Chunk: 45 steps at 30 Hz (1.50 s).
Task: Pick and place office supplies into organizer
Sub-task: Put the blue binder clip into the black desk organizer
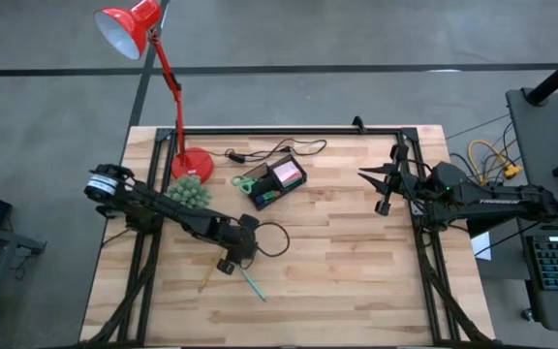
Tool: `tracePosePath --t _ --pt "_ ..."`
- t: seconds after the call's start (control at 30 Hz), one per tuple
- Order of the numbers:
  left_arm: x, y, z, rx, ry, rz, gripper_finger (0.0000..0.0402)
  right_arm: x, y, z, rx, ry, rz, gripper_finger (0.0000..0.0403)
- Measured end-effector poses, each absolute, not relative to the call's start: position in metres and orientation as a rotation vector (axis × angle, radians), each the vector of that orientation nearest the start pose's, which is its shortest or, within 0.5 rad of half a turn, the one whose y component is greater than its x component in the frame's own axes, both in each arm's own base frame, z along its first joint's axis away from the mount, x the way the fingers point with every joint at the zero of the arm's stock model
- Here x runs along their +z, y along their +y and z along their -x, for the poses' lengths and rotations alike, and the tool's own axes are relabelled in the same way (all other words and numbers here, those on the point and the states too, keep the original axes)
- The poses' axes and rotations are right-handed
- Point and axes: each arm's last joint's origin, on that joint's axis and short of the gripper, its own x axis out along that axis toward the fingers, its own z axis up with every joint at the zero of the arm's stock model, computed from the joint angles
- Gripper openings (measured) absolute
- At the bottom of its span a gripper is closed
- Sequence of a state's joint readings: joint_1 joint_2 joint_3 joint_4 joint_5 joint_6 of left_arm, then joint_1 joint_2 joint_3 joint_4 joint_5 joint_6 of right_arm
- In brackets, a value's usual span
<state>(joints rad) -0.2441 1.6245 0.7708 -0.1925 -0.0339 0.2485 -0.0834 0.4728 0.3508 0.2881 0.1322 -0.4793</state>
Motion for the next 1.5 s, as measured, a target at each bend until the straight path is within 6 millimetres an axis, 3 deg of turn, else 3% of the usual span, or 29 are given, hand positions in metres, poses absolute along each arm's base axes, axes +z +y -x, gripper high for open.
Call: tracePosePath --t 0.77,1.27,1.5 --pt "0.131 -0.057 -0.283 -0.377 1.045 -0.278 0.0167 0.269 -0.015 -0.130 -0.250 -0.112 0.460 0.0038" --pt "0.131 -0.057 -0.282 -0.413 1.045 -0.264 0.0054 0.269 -0.015 -0.130 -0.250 -0.113 0.457 0.0038" --pt "0.136 -0.058 -0.285 -0.411 1.036 -0.260 0.0036 0.269 -0.015 -0.130 -0.250 -0.113 0.456 0.0038"
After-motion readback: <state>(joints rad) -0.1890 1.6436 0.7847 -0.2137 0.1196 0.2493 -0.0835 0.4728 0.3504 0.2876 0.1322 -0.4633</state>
